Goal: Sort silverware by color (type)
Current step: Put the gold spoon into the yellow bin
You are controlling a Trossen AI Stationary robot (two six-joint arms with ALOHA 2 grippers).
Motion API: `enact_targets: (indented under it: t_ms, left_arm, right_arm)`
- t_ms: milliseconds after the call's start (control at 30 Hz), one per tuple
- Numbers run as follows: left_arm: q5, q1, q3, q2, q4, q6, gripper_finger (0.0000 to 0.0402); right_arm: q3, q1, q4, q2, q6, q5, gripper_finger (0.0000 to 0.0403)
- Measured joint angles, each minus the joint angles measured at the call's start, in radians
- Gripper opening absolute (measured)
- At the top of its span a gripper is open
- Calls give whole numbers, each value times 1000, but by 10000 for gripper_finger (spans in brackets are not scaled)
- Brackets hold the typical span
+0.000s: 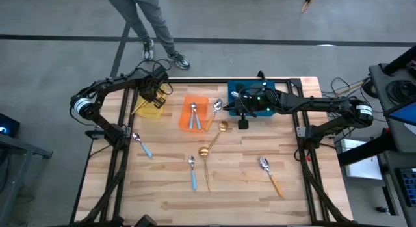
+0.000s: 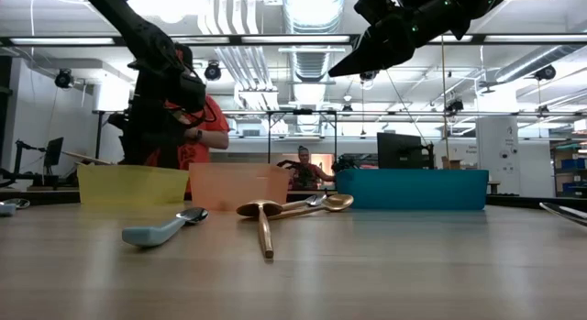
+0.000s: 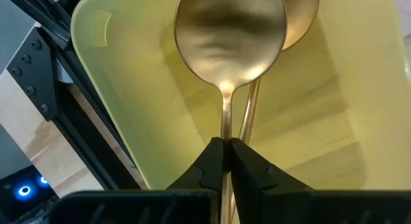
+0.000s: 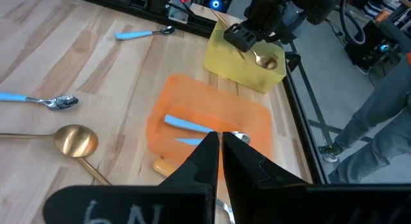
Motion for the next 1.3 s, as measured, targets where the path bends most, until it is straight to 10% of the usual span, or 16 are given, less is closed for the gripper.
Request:
enact_targets:
  t_ms: [1300]
  left_arm:
    - [70,-11,0,0,66,242,8]
  right_arm:
    - [0,0,-2,0,-8,0,13]
